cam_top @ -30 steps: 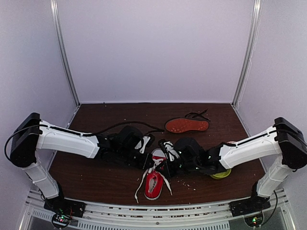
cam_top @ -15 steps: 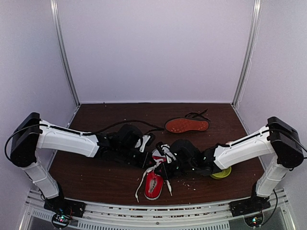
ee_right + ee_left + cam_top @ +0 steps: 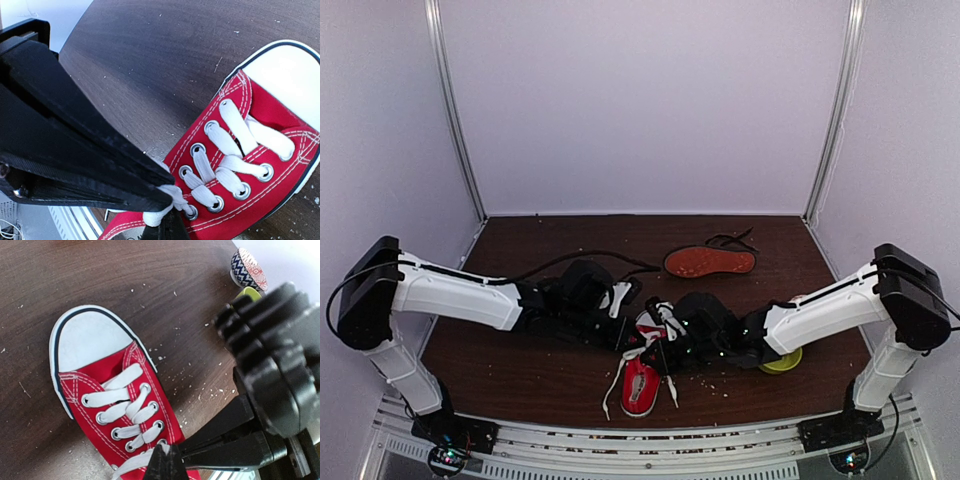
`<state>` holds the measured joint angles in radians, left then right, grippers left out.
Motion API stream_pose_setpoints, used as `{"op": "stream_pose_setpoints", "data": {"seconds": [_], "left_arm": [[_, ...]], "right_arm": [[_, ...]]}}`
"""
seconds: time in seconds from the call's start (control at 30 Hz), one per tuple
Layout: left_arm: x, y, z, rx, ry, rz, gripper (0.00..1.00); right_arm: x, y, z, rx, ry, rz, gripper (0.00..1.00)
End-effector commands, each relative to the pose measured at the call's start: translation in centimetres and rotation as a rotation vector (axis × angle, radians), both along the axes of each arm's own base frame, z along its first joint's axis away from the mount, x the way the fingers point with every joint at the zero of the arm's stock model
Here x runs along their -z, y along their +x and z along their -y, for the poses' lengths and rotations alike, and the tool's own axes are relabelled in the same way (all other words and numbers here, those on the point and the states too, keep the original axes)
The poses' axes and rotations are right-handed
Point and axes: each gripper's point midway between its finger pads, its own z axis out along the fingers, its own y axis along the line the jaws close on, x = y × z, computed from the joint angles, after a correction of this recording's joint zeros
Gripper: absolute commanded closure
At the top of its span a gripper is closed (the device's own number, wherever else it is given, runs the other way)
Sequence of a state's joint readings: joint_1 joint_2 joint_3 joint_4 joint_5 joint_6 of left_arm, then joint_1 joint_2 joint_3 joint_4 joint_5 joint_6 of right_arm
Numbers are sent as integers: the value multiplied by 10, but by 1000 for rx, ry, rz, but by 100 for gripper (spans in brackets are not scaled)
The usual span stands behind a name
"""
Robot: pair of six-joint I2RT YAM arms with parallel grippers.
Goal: Tie the shoes
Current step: Cross the half-tied shoelace with the shoelace loop.
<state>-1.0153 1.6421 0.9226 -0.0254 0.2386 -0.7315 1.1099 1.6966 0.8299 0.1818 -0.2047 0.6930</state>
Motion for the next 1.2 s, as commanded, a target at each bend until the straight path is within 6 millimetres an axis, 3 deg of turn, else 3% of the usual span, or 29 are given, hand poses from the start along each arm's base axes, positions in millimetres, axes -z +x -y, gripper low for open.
{"op": "stream_pose_setpoints", "data": {"seconds": [0.0, 0.5, 0.9, 1.17], "left_arm": [[-28, 10, 4, -31, -92, 56, 100], [-25, 6, -6, -52, -103, 53, 100], [-19, 8, -18, -90, -56, 57, 76], [-5, 5, -26, -109, -8, 25, 69]], "right_arm": [[20, 2, 11, 52, -40, -29, 100], [24, 3, 12, 73, -42, -46, 100], [24, 3, 12, 74, -41, -46, 100], [22, 3, 12, 75, -36, -44, 100]]}}
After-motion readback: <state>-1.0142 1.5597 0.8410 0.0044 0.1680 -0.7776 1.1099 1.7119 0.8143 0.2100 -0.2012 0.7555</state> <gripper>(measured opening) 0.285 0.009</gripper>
